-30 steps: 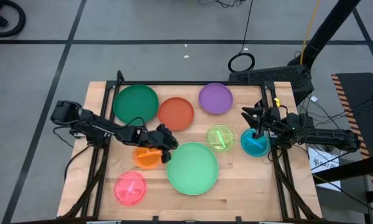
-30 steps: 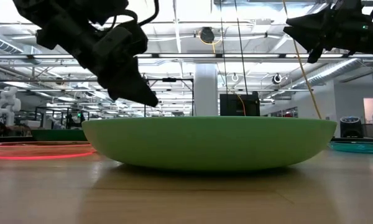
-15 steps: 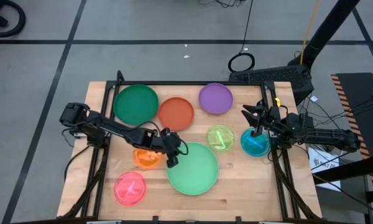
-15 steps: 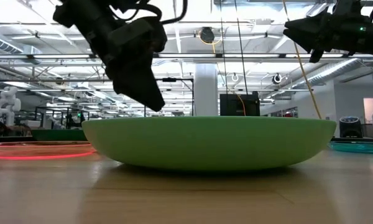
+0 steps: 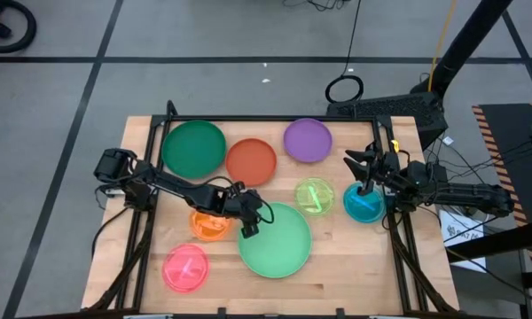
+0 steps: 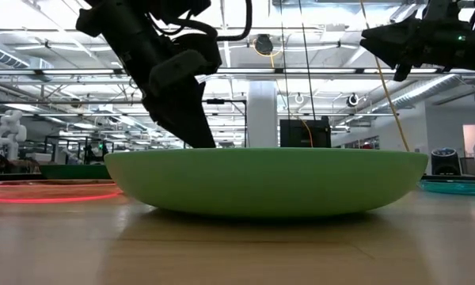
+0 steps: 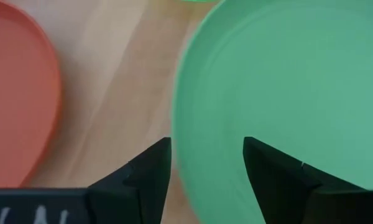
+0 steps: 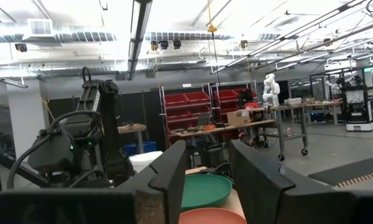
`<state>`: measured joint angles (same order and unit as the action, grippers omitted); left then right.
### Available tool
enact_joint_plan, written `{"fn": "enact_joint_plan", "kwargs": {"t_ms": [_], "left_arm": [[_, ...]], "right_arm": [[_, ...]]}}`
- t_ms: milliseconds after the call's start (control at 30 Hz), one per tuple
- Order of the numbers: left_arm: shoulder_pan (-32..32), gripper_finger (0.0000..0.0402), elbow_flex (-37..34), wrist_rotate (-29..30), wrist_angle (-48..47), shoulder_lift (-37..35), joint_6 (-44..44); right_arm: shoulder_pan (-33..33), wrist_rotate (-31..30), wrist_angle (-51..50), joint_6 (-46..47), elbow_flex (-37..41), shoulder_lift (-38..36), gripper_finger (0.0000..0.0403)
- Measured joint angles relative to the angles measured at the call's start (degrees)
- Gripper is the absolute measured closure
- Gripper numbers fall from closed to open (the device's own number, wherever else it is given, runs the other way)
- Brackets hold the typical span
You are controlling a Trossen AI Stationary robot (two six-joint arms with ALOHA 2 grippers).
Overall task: Stack plastic plates
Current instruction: Stack the light green plate on top of the dark green plate
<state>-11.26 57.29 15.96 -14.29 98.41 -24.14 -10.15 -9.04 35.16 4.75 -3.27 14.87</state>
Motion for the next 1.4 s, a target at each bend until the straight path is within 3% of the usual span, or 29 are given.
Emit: {"fn": "enact_joint_plan", "kwargs": {"t_ms": [800, 933, 1233, 1400], "left_arm": [[-0.14, 0.0197, -0.06, 0.34, 1.89, 5.57, -3.4], [-0.14, 0.0231, -0.06, 0.36, 1.72, 5.57, -3.5], [-0.12, 0.0349, -0.02, 0.6, 0.88, 5.51, -5.44], [-0.12, 0.0382, 0.14, 0.53, 1.49, 5.38, -7.13]], "right_arm": [[0.01, -1.75, -1.16, -2.9, 0.0, -0.13, 0.0284], [0.0, -1.75, -1.14, -2.91, 0.0, -0.15, 0.0284], [0.0, -1.87, -1.14, -3.71, 0.0, -0.15, 0.0284], [0.0, -3.26, -1.24, -3.96, 0.0, -0.15, 0.0284]]}}
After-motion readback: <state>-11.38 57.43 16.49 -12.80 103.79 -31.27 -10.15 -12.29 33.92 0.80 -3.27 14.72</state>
